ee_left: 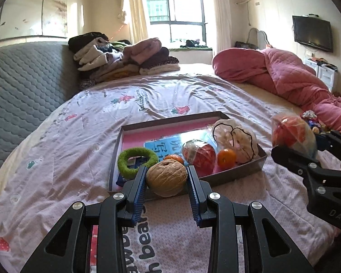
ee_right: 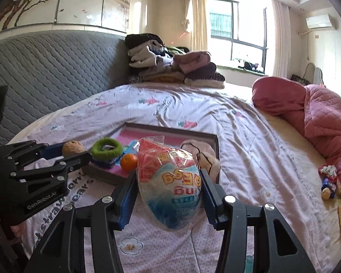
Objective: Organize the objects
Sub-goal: 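Carry walnut in left gripper while right gripper carries blue egg over tray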
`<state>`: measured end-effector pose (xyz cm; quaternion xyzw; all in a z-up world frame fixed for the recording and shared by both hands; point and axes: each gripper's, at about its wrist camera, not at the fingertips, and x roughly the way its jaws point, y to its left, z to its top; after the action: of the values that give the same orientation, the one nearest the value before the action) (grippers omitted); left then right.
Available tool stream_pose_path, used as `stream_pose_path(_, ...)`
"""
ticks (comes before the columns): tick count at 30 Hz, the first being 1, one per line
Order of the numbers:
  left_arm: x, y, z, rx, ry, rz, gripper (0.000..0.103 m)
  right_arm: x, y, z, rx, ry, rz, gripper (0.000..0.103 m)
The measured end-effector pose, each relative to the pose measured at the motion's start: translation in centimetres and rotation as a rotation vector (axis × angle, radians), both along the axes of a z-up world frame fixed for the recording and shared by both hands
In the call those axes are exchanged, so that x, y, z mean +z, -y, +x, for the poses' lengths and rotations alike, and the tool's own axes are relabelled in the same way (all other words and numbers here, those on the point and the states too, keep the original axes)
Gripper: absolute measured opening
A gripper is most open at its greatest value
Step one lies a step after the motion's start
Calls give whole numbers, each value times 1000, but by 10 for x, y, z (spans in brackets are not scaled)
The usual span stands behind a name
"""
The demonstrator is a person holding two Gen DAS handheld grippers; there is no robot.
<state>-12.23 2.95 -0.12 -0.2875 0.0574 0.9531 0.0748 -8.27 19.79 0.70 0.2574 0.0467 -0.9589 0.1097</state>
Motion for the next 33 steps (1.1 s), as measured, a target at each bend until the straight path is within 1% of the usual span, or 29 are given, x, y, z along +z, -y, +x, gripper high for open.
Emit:
stream_pose_path(8, 17, 7, -1, 20, -25, 14, 35, 24, 5, 5, 16, -56, -3, 52)
stream_pose_path(13, 30, 10, -6, 32, -55, 11, 35, 40, 6, -5, 14, -78, 2, 52)
stream_pose_path(19, 40, 12, -19, 46, -73, 14, 35, 49, 11, -19, 18, -106, 27, 52)
stream_pose_path(26, 41, 17, -47, 67, -55, 17, 35, 52, 12, -47, 13, -104, 22, 52)
stream_pose_path(33, 29, 19, -81, 92, -2, 15, 35, 44, 8, -79, 7, -62, -6, 52)
